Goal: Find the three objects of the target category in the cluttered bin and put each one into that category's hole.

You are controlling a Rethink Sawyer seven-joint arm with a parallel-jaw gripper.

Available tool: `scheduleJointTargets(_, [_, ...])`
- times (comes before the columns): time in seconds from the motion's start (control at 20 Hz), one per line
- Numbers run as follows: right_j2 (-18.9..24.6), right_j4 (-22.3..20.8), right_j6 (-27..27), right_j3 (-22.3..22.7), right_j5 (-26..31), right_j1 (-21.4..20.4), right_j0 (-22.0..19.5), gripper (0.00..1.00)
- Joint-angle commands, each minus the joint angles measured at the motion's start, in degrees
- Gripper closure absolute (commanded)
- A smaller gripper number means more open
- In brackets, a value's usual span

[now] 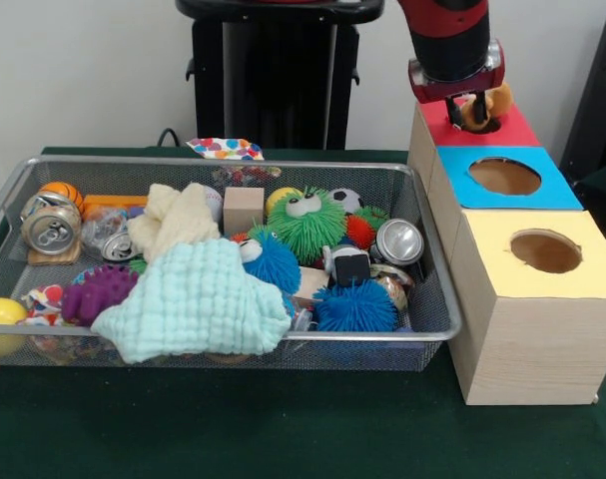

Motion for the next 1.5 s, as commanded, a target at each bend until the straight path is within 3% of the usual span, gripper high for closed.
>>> scheduleJointTargets(0.05, [-3.5,-4.9,11.2,-6.0,0.8,1.0,-1.0,0.00])
scheduleJointTargets(0.7, [-8.8,-11.0,13.4,-14.8,4.0,0.8,0.5,0.00])
scheduleJointTargets(1.5, [-9.1,-9.5,14.0,-15.4,1.8,0.7,0.6,0.00])
